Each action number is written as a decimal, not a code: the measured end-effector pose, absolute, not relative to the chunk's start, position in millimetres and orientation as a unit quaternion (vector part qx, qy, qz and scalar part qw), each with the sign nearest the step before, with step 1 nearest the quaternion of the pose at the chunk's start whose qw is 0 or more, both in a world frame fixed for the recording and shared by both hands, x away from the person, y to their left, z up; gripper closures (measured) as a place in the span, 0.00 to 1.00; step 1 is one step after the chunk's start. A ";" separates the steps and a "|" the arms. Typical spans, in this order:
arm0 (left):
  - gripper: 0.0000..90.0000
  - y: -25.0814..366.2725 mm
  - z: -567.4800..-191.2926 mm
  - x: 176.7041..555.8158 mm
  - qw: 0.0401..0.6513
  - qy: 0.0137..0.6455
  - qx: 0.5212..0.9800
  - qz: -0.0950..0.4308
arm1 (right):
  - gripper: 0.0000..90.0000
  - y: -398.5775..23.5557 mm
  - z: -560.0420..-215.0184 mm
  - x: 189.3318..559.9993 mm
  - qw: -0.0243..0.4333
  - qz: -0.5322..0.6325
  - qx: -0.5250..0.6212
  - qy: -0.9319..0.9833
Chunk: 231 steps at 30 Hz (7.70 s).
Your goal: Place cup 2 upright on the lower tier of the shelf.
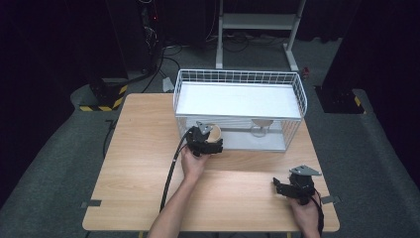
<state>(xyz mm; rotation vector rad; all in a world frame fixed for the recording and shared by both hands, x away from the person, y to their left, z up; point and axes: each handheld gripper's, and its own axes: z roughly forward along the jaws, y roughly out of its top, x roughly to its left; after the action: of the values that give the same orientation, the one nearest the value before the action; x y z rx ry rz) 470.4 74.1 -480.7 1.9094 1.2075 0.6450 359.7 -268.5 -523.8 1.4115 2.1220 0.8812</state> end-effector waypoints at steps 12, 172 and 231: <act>0.10 75.0 -484.2 478.5 0.393 0.476 0.744 0.258 | 0.22 -268.5 -523.8 359.7 0.221 0.319 0.511 0.767; 0.33 89.8 -492.4 486.0 0.347 0.521 0.746 0.228 | 0.22 -268.5 -523.8 359.7 0.221 0.319 0.511 0.767; 0.33 120.4 -470.4 404.3 0.401 0.495 0.739 0.219 | 0.22 -268.4 -523.8 359.7 0.221 0.319 0.511 0.767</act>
<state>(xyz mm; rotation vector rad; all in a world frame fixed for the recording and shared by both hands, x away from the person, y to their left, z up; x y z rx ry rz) 404.3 120.4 -470.4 1.8696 1.2521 0.5541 359.7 -268.4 -523.8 1.4119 2.1207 0.8805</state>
